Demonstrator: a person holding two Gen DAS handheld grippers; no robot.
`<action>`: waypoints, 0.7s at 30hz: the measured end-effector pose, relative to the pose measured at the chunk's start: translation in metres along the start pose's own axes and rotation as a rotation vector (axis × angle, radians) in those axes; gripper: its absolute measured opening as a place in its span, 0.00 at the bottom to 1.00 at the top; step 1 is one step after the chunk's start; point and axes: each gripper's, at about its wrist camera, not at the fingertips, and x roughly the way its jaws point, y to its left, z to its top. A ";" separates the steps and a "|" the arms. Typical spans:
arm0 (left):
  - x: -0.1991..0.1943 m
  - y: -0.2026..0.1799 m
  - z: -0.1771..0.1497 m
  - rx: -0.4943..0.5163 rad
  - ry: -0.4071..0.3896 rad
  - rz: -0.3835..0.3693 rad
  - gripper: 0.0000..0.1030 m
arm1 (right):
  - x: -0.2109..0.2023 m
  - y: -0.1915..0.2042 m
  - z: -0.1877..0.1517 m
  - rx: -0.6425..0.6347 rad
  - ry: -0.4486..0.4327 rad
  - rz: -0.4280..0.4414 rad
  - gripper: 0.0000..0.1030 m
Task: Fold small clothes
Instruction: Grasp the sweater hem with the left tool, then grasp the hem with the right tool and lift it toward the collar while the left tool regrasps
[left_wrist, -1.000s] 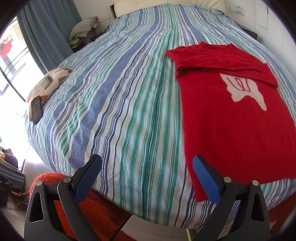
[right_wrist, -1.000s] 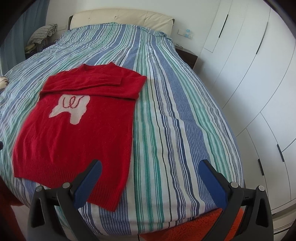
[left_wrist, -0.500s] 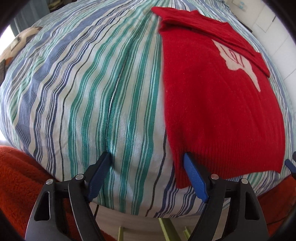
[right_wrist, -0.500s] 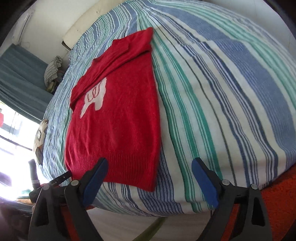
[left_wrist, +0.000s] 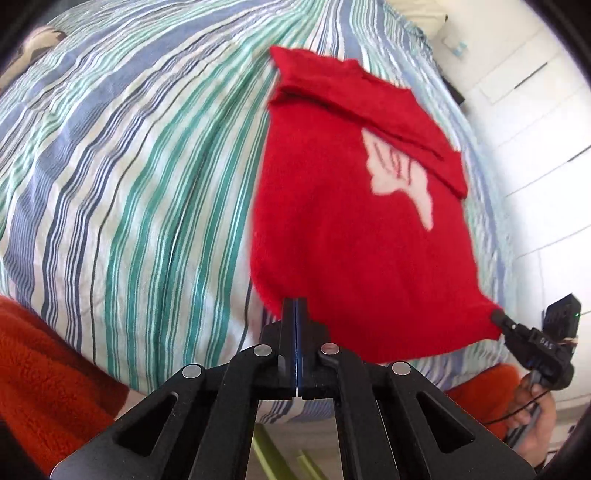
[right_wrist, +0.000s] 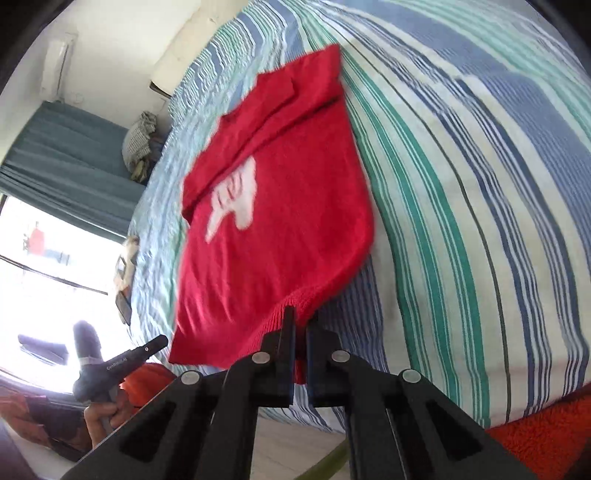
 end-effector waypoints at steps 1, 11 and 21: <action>-0.004 -0.002 0.017 -0.010 -0.018 -0.025 0.00 | -0.005 0.007 0.016 -0.013 -0.030 0.017 0.04; 0.028 -0.024 0.215 0.114 -0.174 0.025 0.02 | 0.052 0.052 0.208 -0.069 -0.175 0.012 0.04; 0.060 -0.033 0.078 0.145 0.020 -0.138 0.60 | 0.054 0.047 0.204 -0.100 -0.194 0.019 0.04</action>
